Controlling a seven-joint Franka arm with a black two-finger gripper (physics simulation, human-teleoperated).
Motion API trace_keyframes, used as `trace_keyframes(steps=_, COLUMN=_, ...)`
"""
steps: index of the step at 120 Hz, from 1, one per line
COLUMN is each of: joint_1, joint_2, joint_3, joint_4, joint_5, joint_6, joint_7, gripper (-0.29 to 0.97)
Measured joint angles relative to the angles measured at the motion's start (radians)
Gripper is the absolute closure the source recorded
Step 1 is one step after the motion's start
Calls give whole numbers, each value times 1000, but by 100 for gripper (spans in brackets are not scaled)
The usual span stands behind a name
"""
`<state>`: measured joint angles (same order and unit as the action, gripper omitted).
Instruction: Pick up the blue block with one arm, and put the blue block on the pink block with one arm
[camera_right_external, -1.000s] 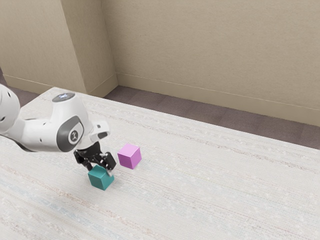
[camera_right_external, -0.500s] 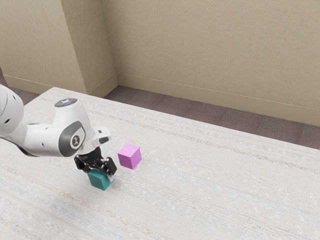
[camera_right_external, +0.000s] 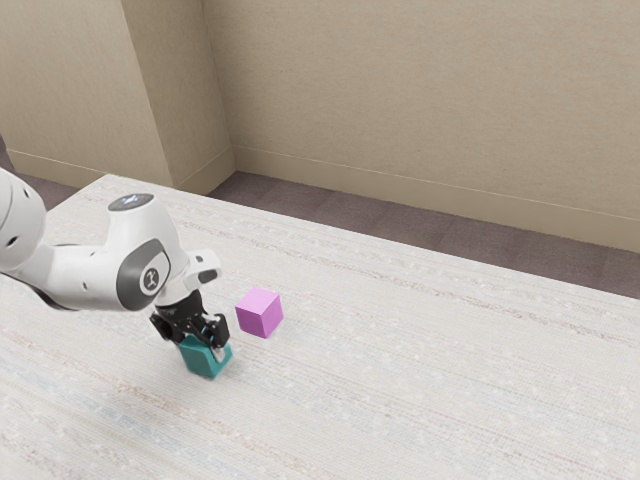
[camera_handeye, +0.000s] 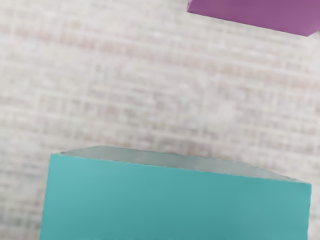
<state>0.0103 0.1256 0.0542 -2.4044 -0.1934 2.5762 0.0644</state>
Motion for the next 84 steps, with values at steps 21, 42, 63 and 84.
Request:
trace_keyframes(steps=21, joint_1=-5, joint_2=-4, joint_3=0, joint_4=58, joint_5=55, joint_6=-2, joint_7=-11, gripper=31)
trace_keyframes(steps=42, joint_1=-14, joint_2=13, joint_3=-7, joint_4=197, joint_5=128, joint_6=-39, joint_7=-24, gripper=31)
trace_keyframes(steps=63, joint_1=-12, joint_2=83, joint_3=-19, joint_4=311, joint_5=157, joint_6=-83, joint_7=-33, gripper=30)
trace_keyframes(steps=84, joint_1=-10, joint_2=115, joint_3=-25, joint_4=349, joint_5=163, joint_6=-102, joint_7=-40, gripper=30)
